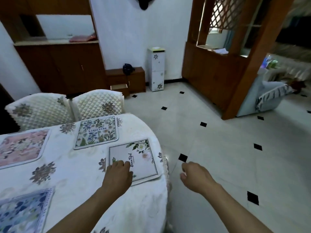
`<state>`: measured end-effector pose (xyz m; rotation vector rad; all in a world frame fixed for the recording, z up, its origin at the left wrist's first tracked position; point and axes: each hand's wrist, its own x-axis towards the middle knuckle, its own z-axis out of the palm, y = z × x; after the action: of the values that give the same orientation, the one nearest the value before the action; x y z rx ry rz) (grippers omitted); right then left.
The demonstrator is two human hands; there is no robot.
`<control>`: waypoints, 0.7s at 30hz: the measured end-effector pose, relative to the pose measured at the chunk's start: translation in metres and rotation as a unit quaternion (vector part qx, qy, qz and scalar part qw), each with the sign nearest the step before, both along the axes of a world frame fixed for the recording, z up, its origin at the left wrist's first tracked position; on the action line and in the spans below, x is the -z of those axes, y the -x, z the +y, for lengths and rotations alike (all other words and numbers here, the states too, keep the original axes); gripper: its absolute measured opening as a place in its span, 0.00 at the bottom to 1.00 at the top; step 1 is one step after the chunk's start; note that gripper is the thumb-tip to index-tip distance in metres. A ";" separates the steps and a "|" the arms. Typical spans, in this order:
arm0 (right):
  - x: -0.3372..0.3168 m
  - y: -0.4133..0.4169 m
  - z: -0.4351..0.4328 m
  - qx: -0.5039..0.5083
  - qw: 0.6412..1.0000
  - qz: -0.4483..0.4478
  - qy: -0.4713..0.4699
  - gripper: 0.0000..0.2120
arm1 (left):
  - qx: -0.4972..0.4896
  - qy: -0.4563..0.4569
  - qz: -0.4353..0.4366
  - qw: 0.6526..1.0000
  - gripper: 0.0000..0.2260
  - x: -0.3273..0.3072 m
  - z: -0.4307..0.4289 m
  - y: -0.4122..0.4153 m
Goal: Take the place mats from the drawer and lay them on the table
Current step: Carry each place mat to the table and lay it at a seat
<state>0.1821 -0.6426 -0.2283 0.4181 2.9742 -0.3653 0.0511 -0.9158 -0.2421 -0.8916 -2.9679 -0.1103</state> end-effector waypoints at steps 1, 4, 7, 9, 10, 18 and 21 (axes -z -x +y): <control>0.003 0.007 0.021 -0.016 1.000 0.000 0.000 0.09 | -0.017 -0.011 -0.004 1.000 0.11 0.003 0.015 -0.001; 0.007 0.024 0.069 -0.067 0.998 -0.010 -0.003 0.09 | -0.064 0.011 -0.020 0.998 0.11 0.006 0.052 -0.013; 0.008 0.042 0.090 -0.120 0.993 -0.020 0.005 0.09 | -0.095 0.011 -0.041 0.995 0.09 0.003 0.074 -0.029; 0.007 0.063 0.092 -0.160 0.987 -0.018 0.008 0.09 | -0.132 0.005 -0.034 0.991 0.09 -0.001 0.078 -0.034; 0.005 0.074 0.090 -0.178 0.984 -0.016 0.008 0.08 | -0.151 0.005 -0.033 0.988 0.10 -0.001 0.076 -0.034; -0.004 0.169 0.023 -0.303 0.953 -0.002 -0.014 0.08 | -0.271 0.007 -0.029 0.962 0.13 0.002 0.034 -0.006; -0.004 0.199 0.008 -0.332 0.943 -0.015 -0.028 0.07 | -0.297 -0.006 -0.034 0.954 0.13 0.009 0.024 0.014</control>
<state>-0.0172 -0.6342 -0.2242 -0.5662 2.8692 -0.1921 0.0367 -0.8920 -0.2512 0.0359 -3.1396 -0.1369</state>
